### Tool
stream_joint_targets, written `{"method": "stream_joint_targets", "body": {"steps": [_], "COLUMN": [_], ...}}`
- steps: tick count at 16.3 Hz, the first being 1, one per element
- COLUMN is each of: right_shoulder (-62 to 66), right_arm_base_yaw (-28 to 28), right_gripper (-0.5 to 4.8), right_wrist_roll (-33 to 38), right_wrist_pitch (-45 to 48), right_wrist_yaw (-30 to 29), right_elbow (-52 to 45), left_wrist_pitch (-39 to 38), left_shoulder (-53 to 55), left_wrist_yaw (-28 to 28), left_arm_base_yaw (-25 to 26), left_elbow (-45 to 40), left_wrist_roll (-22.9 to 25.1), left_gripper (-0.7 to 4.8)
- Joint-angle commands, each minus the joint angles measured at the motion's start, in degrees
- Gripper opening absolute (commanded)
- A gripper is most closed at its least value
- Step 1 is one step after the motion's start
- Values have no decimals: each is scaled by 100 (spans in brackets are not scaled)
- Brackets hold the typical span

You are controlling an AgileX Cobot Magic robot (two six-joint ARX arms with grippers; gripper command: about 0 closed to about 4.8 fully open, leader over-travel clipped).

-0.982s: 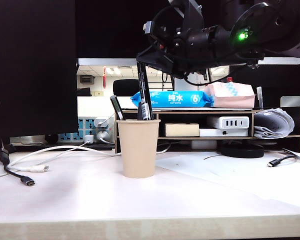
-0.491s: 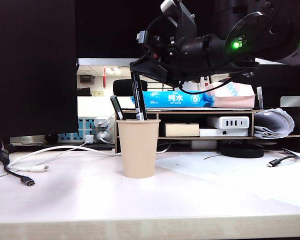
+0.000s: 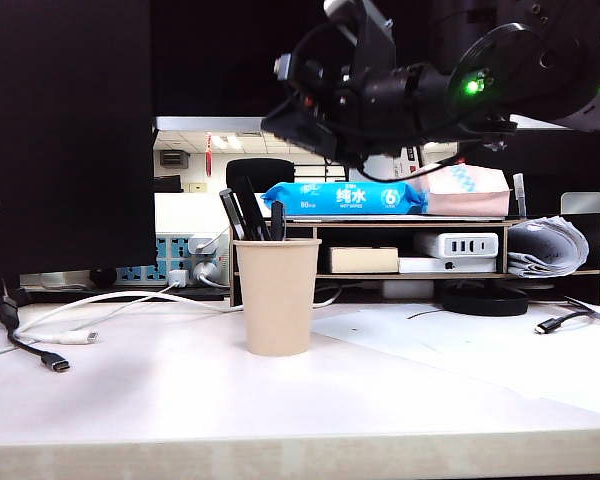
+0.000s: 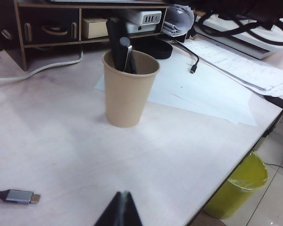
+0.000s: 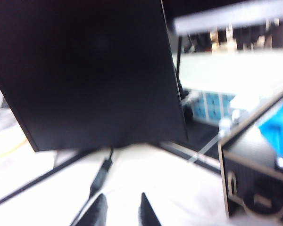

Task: Pick up the marker and insert it into the paper cup.

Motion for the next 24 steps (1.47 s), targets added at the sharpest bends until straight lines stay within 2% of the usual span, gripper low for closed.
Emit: {"method": "stream_joint_targets", "body": {"steps": [1, 2, 5, 9, 11, 12, 13, 15, 20, 21, 23, 24], "right_shoulder": [-31, -114, -957, -2656, -3578, -4266, -4465, -4627, -4710, -4817, -4927, -5178], "right_arm_base_yaw": [7, -7, -63, -402, -610, -699, -697, -695, -629, -660, -662, -669], "right_gripper": [85, -9, -7, -7, -7, -5, -5, -5, -5, -5, -5, -5], "right_wrist_roll": [-13, -11, 85, 66, 66, 68, 70, 70, -31, -400, -901, -1453], "right_wrist_pitch": [754, 1189, 767, -758, -1838, -3169, -3589, -3930, -4081, -4052, -4192, -4760], "right_wrist_yaw": [-9, -72, -153, -155, -149, 11, -9, -70, -7, 271, 302, 660], "right_elbow": [20, 13, -42, -645, -957, -994, -994, -994, -992, -992, -994, -997], "left_wrist_pitch": [35, 37, 39, 35, 35, 35, 35, 35, 35, 33, 35, 35], "left_shoulder": [4, 4, 4, 4, 4, 2, 2, 2, 2, 4, 4, 2], "left_wrist_yaw": [-2, -2, -2, 2, 4, 0, 0, 0, 0, 0, 2, 13], "left_arm_base_yaw": [-4, -4, -4, -4, -4, -4, -4, -4, -4, -4, -4, -4], "left_elbow": [7, 7, 7, 7, 7, 7, 7, 7, 7, 7, 7, 7], "left_wrist_roll": [24, 24, 15, -2, -2, -2, 0, 0, 0, -2, 0, -2], "left_gripper": [-5, -5, -5, -5, -5, -5, -5, -5, -5, -5, -5, -5]}}
